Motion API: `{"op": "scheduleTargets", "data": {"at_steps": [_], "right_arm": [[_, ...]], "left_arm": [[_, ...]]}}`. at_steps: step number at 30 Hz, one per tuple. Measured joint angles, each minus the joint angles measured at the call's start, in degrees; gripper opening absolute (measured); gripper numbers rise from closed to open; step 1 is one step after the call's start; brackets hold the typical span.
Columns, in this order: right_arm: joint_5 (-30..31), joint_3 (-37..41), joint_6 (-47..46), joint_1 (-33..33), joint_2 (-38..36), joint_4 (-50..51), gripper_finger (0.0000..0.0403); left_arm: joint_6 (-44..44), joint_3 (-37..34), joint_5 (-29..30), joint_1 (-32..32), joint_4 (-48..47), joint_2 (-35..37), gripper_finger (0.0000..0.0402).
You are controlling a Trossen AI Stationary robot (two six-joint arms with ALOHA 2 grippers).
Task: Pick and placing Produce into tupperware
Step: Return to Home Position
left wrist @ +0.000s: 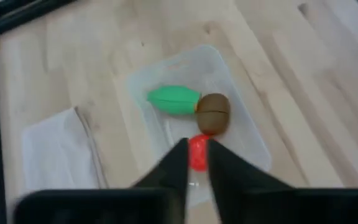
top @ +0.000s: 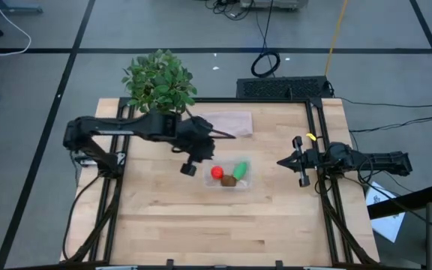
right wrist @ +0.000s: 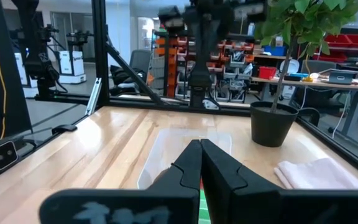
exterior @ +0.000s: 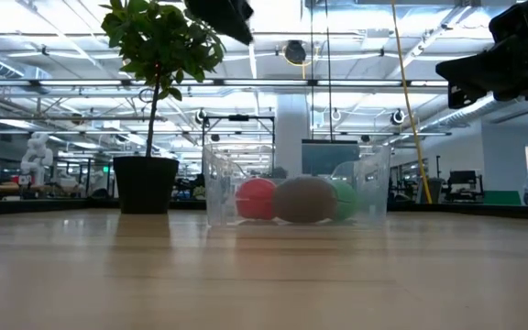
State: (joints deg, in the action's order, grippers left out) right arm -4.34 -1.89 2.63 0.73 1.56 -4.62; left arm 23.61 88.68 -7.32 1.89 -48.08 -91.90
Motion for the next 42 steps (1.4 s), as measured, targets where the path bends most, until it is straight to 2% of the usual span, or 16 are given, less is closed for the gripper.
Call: {"op": "scheduleTargets", "data": {"at_steps": [1,3,17,29,35,42], "right_arm": [[0.00,-0.02,0.02,0.00,0.02,0.15,0.0000],[0.02,-0.02,0.02,0.01,0.07,0.12,0.0000],[0.00,-0.02,0.00,0.00,0.25,-0.30,0.0000],[0.00,-0.01,-0.02,0.00,0.24,-0.28,0.0000],[0.00,-0.01,-0.02,0.00,0.24,-0.28,0.0000],[-0.02,-0.02,-0.02,0.00,0.24,-0.30,0.0000]], "left_arm": [[-0.27,0.00,-0.13,-0.01,-1.10,1.01,0.0035],[-1.53,0.00,-0.37,-0.11,-2.66,2.43,0.0012],[-1.46,0.02,0.40,-4.03,-1.46,13.58,0.0002],[-4.01,0.02,12.25,-9.76,-1.47,21.33,0.0001],[-7.33,0.02,18.55,-11.18,-5.99,25.31,0.0001],[-7.70,0.02,17.79,-9.81,-7.95,30.61,0.0002]]}}
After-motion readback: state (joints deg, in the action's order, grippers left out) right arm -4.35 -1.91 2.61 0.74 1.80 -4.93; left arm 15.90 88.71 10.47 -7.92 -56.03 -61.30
